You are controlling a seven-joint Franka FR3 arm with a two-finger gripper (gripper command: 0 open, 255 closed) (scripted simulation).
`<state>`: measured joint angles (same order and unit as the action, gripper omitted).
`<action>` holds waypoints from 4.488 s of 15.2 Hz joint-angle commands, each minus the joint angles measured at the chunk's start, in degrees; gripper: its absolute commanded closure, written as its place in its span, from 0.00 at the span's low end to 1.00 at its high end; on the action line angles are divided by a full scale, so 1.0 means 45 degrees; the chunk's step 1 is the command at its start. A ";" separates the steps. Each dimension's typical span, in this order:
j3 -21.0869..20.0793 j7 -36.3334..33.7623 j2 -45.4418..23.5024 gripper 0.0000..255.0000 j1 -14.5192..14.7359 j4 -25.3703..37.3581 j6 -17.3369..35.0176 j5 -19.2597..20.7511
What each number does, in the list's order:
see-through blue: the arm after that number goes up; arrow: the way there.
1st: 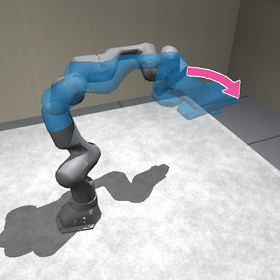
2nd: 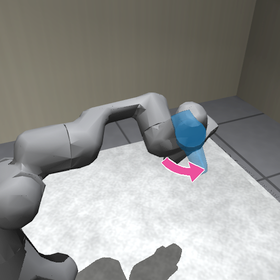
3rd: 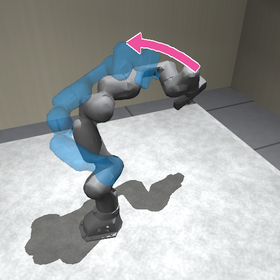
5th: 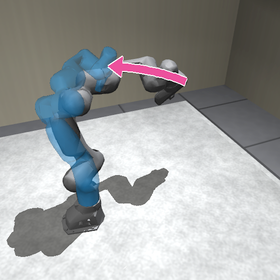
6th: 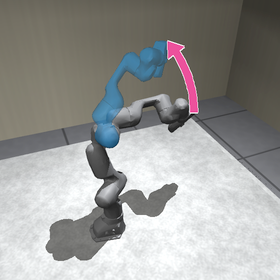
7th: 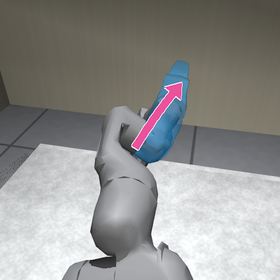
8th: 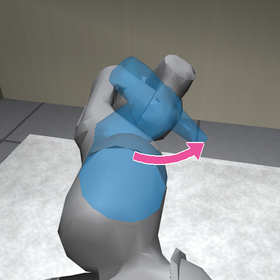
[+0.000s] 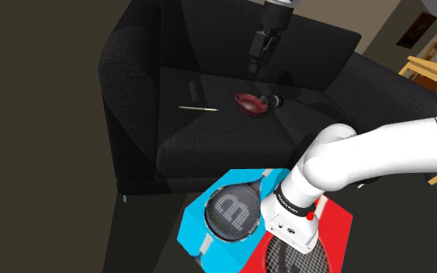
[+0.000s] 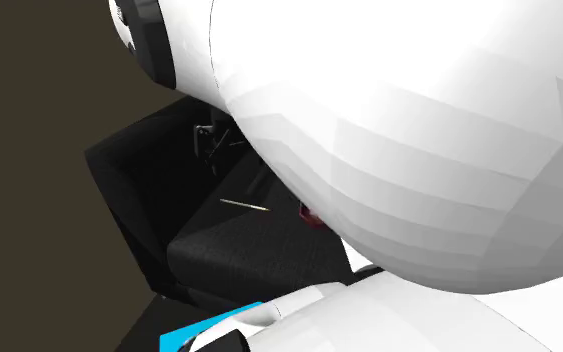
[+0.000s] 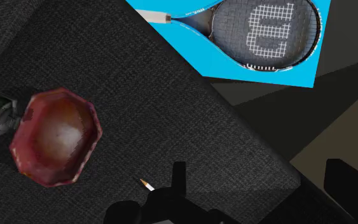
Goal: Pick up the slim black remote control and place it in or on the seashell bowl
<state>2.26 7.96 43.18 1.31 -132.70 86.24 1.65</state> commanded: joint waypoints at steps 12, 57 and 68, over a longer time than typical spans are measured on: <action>-0.0022 -0.2573 -0.5237 0.00 -0.0728 0.1590 0.3024 -0.0633; 0.0948 -0.6075 -1.5886 1.00 -0.2027 0.8295 0.5834 -0.2593; 0.1032 -0.6170 -1.5252 1.00 -0.2079 0.8940 0.4557 -0.2456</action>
<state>6.89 -19.68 -25.73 -8.06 -92.97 107.52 -9.47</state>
